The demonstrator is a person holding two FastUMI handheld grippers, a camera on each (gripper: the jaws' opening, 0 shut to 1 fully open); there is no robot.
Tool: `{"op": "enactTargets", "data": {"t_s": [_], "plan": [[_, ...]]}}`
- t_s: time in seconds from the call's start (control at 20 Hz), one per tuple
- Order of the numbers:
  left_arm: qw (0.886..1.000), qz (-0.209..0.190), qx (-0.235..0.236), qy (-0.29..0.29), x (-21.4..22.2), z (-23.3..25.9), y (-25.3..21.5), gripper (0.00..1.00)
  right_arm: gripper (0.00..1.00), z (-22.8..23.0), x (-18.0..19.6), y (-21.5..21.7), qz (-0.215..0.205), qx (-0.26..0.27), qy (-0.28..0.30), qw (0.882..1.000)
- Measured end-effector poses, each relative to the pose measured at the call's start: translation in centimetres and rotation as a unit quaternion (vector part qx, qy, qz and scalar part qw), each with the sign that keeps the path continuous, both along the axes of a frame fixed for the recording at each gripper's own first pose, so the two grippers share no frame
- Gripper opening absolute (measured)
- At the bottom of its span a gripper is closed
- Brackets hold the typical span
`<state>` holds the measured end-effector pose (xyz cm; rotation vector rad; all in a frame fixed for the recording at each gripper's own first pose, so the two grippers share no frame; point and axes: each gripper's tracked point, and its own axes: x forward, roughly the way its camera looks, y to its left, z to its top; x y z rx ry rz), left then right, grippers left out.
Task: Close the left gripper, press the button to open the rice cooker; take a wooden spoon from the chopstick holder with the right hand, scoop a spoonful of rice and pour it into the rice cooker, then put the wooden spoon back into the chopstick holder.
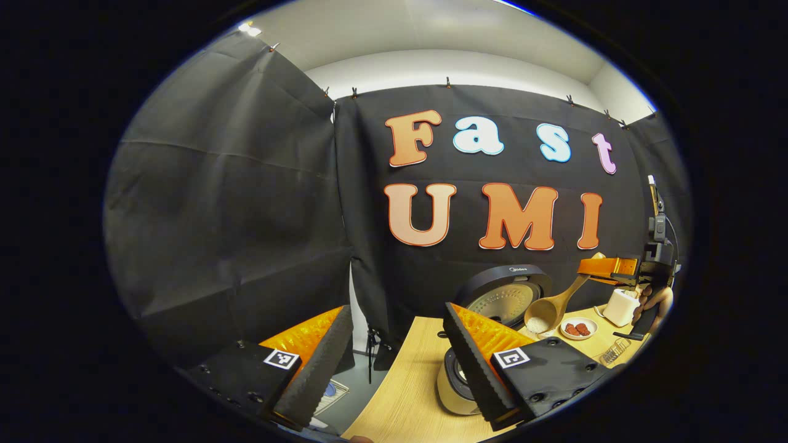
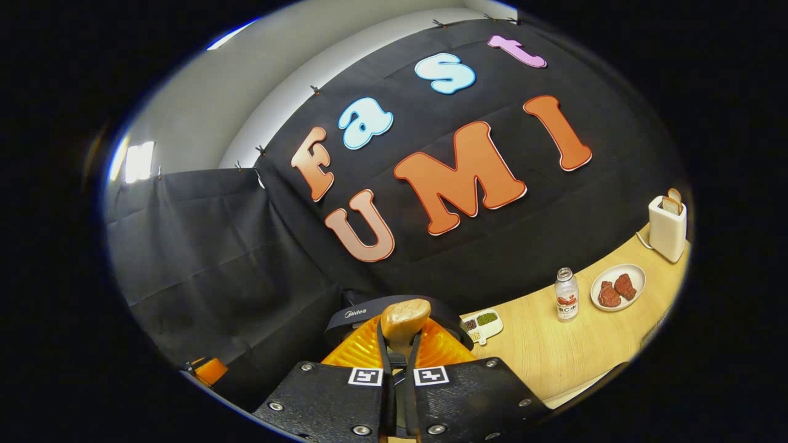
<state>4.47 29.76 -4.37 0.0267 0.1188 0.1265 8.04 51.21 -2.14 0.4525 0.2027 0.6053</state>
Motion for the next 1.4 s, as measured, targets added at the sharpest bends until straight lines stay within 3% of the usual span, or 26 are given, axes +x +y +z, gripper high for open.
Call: {"op": "enactTargets", "data": {"t_s": [0.4, 0.95, 1.15, 1.4], "plan": [[1.000, 0.002, 0.003, 0.002, -0.1, -0.3, 0.3, 1.00, 0.05, -1.3, -0.3, 1.2, 0.018, -0.073, -0.047, 0.996], [1.000, 0.008, 0.005, 0.004, 0.0, -0.8, 0.7, 0.99, 0.04, -2.6, -1.7, 3.1, 0.046, -0.150, -0.108, 0.982], [1.000, 0.014, 0.007, 0.008, -0.1, -1.0, 0.8, 1.00, 0.04, -3.4, -2.0, 3.1, 0.053, -0.160, -0.112, 0.979], [1.000, 0.012, 0.007, 0.006, -0.2, -0.3, 0.0, 0.99, 0.04, -3.7, -1.4, 1.4, 0.045, -0.112, -0.065, 0.991]]}}
